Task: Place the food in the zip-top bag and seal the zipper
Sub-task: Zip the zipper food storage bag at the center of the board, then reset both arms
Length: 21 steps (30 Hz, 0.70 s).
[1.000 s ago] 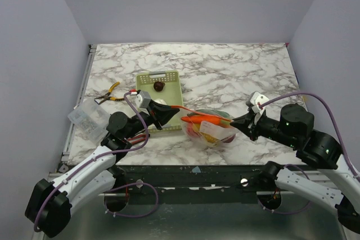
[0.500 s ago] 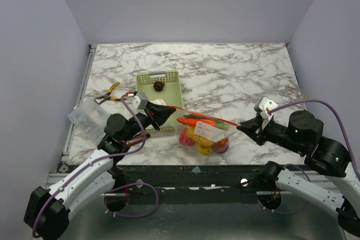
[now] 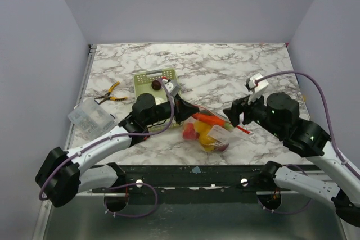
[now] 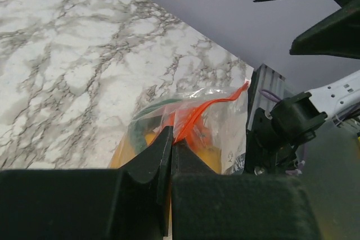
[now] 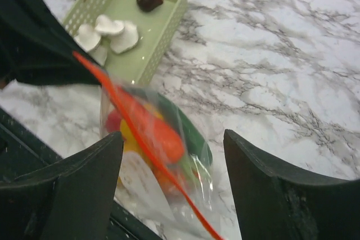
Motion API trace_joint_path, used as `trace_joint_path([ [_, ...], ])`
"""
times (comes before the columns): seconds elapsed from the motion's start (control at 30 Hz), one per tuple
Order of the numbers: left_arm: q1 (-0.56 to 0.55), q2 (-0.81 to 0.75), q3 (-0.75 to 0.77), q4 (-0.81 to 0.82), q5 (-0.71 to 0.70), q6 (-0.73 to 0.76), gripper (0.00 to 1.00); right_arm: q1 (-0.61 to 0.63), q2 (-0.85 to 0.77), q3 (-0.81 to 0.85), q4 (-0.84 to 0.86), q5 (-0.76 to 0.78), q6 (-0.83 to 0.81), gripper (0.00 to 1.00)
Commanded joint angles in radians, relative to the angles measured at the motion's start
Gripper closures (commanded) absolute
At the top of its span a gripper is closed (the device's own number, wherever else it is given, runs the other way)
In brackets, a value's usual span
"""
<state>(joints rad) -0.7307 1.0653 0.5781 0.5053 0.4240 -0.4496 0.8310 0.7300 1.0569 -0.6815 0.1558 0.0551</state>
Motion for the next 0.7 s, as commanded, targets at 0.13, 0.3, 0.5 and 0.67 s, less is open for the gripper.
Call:
trace_joint_path([
  [0.13,-0.070,0.346,0.387,-0.227,0.106,-0.091,1.00,-0.003,0.108,0.141,0.077,0.334,0.337,0.25],
  [0.3,-0.072,0.543,0.562,-0.293,0.053,-0.196,1.00,-0.003,0.099,0.156,0.068,0.393,0.369,0.24],
  [0.5,-0.067,0.756,0.807,-0.364,0.004,-0.238,1.00,-0.003,0.039,0.139,0.079,0.463,0.388,0.23],
  [0.67,-0.039,0.855,0.899,-0.347,0.064,-0.269,0.63,-0.003,0.024,0.139,0.041,0.521,0.399,0.22],
])
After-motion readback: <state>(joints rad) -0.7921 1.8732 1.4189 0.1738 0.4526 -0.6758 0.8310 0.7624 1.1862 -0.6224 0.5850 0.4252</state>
